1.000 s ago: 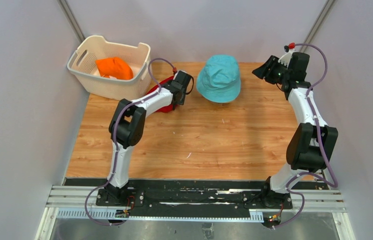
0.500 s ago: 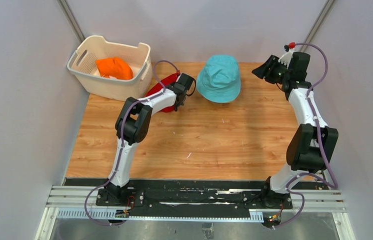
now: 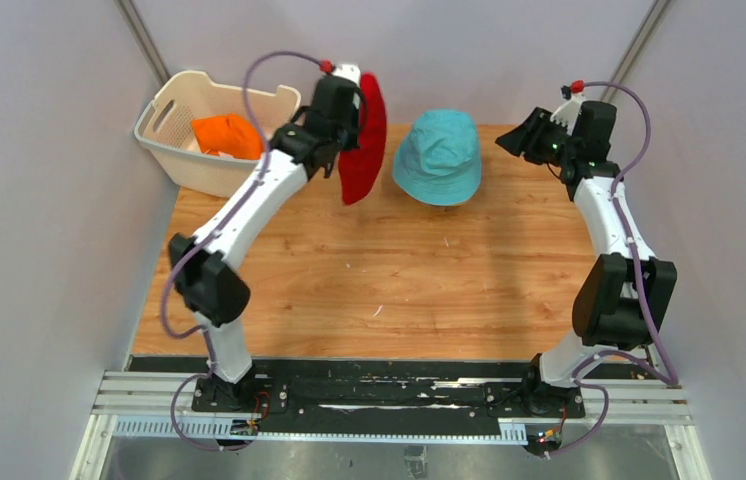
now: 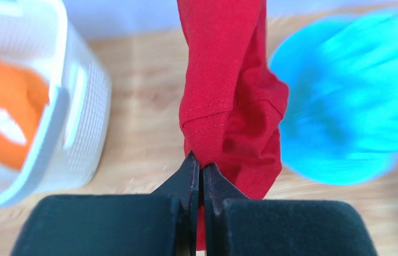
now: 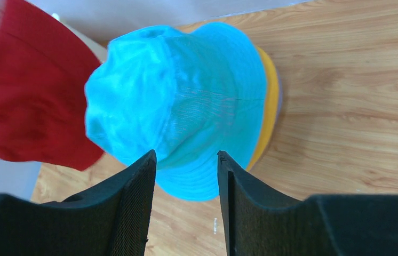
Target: Stack the hats
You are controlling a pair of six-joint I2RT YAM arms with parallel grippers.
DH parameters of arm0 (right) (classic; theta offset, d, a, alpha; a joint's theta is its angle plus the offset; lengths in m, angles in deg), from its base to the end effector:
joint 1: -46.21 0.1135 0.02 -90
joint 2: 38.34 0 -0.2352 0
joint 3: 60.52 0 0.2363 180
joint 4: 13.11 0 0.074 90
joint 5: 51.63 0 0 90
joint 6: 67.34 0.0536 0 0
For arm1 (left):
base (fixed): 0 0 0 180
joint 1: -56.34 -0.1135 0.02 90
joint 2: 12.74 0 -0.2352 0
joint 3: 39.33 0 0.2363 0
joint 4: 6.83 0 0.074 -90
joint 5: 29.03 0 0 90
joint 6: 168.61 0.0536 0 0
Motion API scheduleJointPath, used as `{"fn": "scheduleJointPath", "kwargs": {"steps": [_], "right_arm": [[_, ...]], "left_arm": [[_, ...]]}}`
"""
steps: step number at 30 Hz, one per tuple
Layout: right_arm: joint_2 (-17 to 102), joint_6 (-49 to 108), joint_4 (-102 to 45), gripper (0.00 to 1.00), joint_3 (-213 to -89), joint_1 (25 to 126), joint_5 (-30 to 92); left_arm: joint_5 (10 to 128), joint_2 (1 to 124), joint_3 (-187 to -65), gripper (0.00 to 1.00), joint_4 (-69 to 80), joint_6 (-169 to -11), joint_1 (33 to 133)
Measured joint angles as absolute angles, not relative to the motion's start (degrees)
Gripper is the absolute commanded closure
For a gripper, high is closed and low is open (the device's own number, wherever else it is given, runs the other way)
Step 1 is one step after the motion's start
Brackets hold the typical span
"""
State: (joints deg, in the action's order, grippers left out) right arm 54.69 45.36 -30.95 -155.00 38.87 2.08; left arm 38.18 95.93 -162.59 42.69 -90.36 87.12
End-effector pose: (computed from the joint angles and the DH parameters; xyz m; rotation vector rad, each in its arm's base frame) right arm 0.3820 -0.0172 0.3213 0.0405 1.8691 0.7713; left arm 0.3759 -0.1997 0.3252 0.1305 2.1229 -0.0027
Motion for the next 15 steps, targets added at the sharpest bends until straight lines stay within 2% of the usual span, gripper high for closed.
{"fn": "scheduleJointPath", "kwargs": {"steps": [4,8,15], "right_arm": [[54.0,45.6,-29.8,0.55,-155.0,40.5,-0.2],[53.0,47.1,-26.5,0.55,-155.2,41.6,-3.8],[53.3,56.6,-13.0,0.55,-155.3,42.7,-12.6]], "left_arm": [[51.1,84.2,-166.5,1.00,39.2,-93.1,85.1],[64.9,78.1,-165.5,1.00,32.8,-97.7,79.5],[89.0,82.1,-152.8,1.00,10.5,-115.5,73.4]]}}
